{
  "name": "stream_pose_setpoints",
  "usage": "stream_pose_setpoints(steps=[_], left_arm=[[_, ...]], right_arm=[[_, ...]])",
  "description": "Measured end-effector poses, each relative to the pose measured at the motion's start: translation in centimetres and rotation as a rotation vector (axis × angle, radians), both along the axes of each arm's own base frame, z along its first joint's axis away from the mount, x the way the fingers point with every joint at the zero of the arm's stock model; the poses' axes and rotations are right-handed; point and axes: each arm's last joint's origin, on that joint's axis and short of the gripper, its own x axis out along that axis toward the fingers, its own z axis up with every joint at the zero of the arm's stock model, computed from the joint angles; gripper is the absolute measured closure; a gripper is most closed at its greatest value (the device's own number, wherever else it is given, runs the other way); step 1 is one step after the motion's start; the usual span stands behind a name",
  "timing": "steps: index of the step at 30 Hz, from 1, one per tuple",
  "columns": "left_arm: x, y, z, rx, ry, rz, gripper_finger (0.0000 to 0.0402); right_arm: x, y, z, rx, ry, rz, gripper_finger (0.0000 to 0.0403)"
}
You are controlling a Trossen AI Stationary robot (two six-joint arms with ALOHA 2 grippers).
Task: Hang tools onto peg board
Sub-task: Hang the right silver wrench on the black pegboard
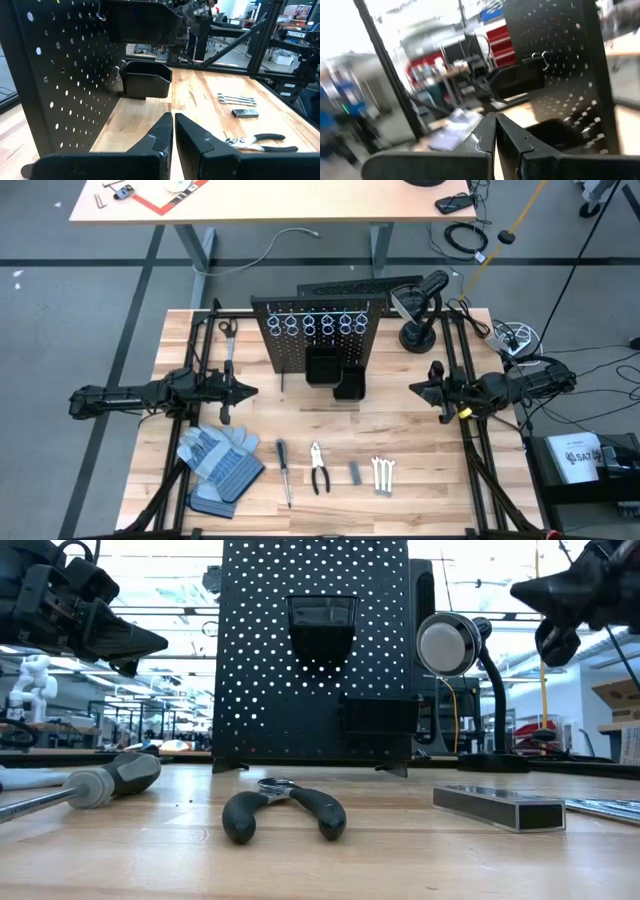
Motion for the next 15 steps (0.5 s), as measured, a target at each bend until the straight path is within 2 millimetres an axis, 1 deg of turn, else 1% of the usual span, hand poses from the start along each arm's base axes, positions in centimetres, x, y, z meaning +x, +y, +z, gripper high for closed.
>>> stream_pose_setpoints(steps=[3, 5, 7, 10, 15], left_arm=[[0.0, 0.0, 0.0, 0.000, 0.000, 0.000, 0.0374], [0.0, 0.0, 0.0, 0.000, 0.000, 0.000, 0.0374], [0.0, 0.0, 0.0, 0.000, 0.000, 0.000, 0.0374], [0.0, 0.0, 0.0, 0.000, 0.000, 0.001, 0.0374], [0.0, 0.0, 0.0, 0.000, 0.000, 0.000, 0.0374]], right_arm=[[-0.1, 0.0, 0.5, 0.053, -0.051, 0.001, 0.0396], [0.0, 0.0, 0.8, 0.040, -0.080, -0.005, 0.0396], [0.0, 0.0, 1.6, 0.016, -0.089, -0.012, 0.0396], [-0.1, -0.1, 4.2, -0.051, -0.085, -0.029, 0.0396], [0.1, 0.0, 9.2, -0.111, -0.004, -0.031, 0.0396]])
